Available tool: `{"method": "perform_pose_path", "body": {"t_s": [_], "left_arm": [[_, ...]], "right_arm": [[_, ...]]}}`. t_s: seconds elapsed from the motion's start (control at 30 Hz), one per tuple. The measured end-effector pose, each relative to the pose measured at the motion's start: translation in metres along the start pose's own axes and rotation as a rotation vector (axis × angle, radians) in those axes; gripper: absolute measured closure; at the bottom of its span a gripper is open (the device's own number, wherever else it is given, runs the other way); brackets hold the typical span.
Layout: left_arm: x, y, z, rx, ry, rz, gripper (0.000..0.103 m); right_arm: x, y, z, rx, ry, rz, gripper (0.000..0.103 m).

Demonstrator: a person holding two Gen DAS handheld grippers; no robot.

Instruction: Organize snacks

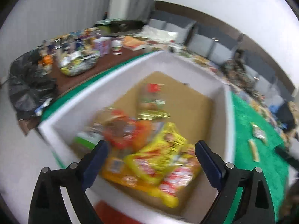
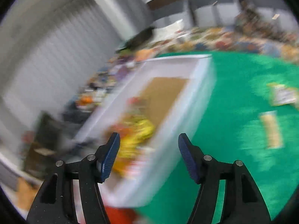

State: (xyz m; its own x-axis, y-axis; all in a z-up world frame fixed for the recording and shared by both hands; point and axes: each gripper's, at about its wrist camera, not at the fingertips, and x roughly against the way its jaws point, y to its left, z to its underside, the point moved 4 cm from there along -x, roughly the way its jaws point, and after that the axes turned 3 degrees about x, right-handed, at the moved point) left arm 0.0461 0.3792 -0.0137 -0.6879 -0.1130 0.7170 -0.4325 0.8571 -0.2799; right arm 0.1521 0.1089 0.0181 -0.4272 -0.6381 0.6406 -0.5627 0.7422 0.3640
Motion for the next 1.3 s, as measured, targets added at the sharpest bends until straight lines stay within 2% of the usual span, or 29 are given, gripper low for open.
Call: {"method": "perform_pose_path", "body": {"t_s": [0.07,0.1,0.17,0.23,0.3,0.37,0.43,0.5,0.63,0.77,0.83,0.93,1.0,1.3], "left_arm": [[0.003,-0.041,0.007,-0.052,0.004,0.081,0.008],[0.005,-0.062,0.010,-0.078,0.011,0.124,0.007],[0.009,-0.111,0.023,-0.148,0.030,0.224,0.001],[0.005,-0.160,0.042,-0.222,0.063,0.304,0.000],[-0.006,-0.199,0.066,-0.285,0.113,0.335,0.000],[-0.031,-0.235,0.095,-0.349,0.181,0.331,0.000],[-0.065,-0.261,0.124,-0.388,0.254,0.306,0.000],[-0.088,-0.278,0.139,-0.414,0.286,0.274,0.000],[-0.124,-0.303,0.164,-0.475,0.276,0.190,0.000],[-0.148,-0.309,0.170,-0.497,0.257,0.128,0.001],[-0.153,-0.310,0.174,-0.518,0.227,0.101,0.000],[-0.151,-0.309,0.176,-0.519,0.195,0.117,0.000],[-0.154,-0.313,0.177,-0.515,0.183,0.116,0.000],[-0.153,-0.314,0.176,-0.513,0.180,0.117,0.000]], "right_arm": [[0.011,-0.060,0.031,0.028,0.013,0.198,0.035],[0.016,-0.079,0.041,0.032,0.025,0.258,0.035],[0.033,-0.140,0.075,0.033,0.064,0.441,0.035],[0.054,-0.186,0.102,0.014,0.078,0.571,0.035],[0.080,-0.227,0.126,-0.022,0.081,0.676,0.035],[0.102,-0.262,0.145,-0.078,0.079,0.749,0.035],[0.115,-0.285,0.156,-0.128,0.077,0.780,0.035],[0.124,-0.301,0.164,-0.163,0.069,0.801,0.035],[0.124,-0.315,0.167,-0.181,0.050,0.823,0.035],[0.120,-0.317,0.163,-0.212,0.025,0.819,0.030],[0.115,-0.307,0.167,-0.226,0.021,0.806,0.027],[0.118,-0.312,0.172,-0.286,0.008,0.782,0.021],[0.117,-0.311,0.172,-0.282,0.013,0.792,0.020],[0.117,-0.311,0.172,-0.289,0.015,0.798,0.017]]}}
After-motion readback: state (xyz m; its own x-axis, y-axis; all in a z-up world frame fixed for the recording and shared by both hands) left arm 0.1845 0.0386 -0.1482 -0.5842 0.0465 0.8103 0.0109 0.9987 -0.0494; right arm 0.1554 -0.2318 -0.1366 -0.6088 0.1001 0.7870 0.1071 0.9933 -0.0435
